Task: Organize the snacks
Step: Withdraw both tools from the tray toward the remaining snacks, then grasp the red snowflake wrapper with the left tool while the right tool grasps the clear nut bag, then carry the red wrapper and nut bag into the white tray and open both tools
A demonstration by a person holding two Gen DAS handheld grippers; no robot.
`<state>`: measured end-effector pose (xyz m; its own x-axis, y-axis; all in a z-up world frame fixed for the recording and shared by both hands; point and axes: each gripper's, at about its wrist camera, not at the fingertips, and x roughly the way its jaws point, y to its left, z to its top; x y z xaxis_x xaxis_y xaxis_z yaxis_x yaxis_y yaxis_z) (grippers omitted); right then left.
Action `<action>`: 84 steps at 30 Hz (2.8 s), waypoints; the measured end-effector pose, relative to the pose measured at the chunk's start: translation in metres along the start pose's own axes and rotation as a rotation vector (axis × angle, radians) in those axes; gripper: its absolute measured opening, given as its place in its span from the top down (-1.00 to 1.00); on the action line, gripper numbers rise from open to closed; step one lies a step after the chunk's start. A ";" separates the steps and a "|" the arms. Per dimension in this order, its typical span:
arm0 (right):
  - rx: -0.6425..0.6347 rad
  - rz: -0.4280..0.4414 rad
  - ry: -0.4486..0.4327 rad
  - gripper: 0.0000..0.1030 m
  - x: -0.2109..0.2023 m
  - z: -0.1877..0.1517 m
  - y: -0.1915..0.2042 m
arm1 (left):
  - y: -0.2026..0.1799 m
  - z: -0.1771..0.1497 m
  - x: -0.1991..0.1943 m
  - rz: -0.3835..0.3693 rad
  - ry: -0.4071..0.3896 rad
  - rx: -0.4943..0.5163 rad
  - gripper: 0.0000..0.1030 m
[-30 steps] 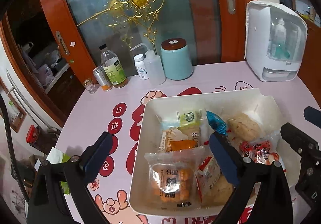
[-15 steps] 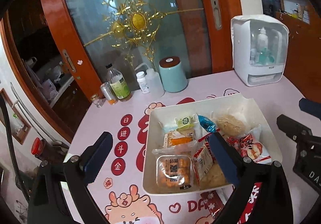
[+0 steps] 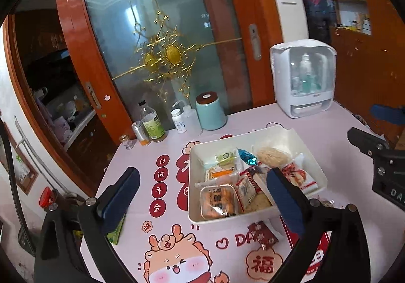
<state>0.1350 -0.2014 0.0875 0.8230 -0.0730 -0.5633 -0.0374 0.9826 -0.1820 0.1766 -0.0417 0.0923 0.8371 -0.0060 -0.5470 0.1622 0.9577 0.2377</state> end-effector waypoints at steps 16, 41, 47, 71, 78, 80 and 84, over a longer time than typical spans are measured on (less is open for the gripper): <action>-0.075 0.024 0.068 -0.45 -0.011 -0.076 -0.019 | -0.016 -0.057 -0.016 -0.171 0.052 -0.011 -0.96; -0.024 0.132 0.384 -0.44 0.170 -0.179 -0.024 | -0.099 -0.163 0.197 -0.199 0.525 -0.253 -0.91; -0.014 0.185 0.407 -0.24 0.184 -0.190 -0.023 | -0.113 -0.164 0.204 -0.179 0.545 -0.233 -0.84; 0.073 0.232 0.396 0.12 0.163 -0.202 -0.012 | -0.086 -0.185 0.181 -0.188 0.519 -0.249 0.10; 0.036 0.253 0.389 0.12 0.141 -0.199 0.009 | -0.065 -0.192 0.158 -0.213 0.537 -0.257 0.10; 0.014 0.249 0.377 0.12 0.133 -0.196 0.016 | -0.060 -0.191 0.148 -0.213 0.524 -0.237 0.10; -0.008 0.256 0.352 0.12 0.116 -0.185 0.028 | -0.048 -0.188 0.129 -0.231 0.511 -0.221 0.10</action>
<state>0.1243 -0.2136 -0.1321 0.5435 0.1181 -0.8311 -0.2213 0.9752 -0.0061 0.1784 -0.0343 -0.1400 0.4271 -0.1347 -0.8941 0.1522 0.9854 -0.0757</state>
